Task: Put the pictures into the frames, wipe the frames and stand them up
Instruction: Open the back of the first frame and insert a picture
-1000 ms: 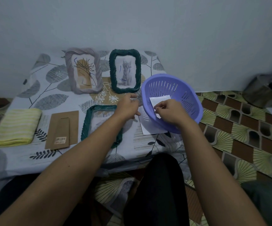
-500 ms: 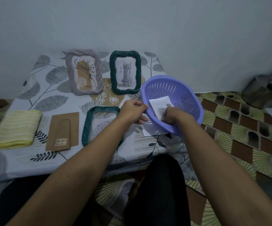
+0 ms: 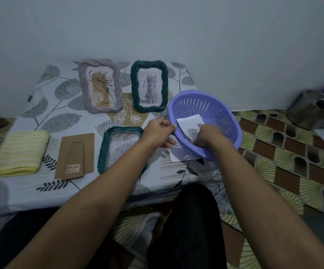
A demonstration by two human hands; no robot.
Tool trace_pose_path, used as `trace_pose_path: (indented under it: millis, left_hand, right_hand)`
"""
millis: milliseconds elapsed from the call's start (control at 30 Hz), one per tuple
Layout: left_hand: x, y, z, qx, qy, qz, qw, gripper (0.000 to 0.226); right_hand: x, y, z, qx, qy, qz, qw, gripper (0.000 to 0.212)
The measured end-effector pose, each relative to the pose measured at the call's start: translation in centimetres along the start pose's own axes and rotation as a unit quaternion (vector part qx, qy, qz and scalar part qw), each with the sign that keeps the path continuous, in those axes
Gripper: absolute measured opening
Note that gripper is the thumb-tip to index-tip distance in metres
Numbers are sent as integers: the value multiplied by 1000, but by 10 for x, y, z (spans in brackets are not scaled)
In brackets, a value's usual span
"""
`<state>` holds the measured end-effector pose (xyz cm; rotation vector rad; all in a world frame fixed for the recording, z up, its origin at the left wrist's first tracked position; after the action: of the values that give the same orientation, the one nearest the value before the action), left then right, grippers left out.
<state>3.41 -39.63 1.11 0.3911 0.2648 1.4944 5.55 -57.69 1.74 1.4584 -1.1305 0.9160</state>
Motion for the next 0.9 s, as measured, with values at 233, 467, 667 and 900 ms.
trace_pose_path:
  millis: [233, 467, 667, 900]
  left_hand:
    - [1, 1, 0, 5, 0, 9, 1000, 21]
    - [2, 4, -1, 10, 13, 9, 1000, 20]
    - [17, 9, -2, 0, 31, 11, 999, 14]
    - [69, 17, -5, -23, 72, 43, 996, 12]
  right_hand:
    - [4, 1, 8, -20, -56, 34, 998, 30]
    - [33, 20, -1, 4, -108, 132, 985, 19]
    - [63, 58, -33, 43, -115, 258, 958, 12]
    - [69, 91, -93, 130, -123, 332, 926, 6]
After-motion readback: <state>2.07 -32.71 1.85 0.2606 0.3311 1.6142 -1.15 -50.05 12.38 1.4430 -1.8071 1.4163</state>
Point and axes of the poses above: each hand's wrist, its own y-axis away from the middle knuckle, its own x-axis out of the back of the hand, z = x × y, the point moved 9 cm from there along -y, towards the middle knuckle, and after that the axes turned 8 degrees about x, right-handed, at the moved point
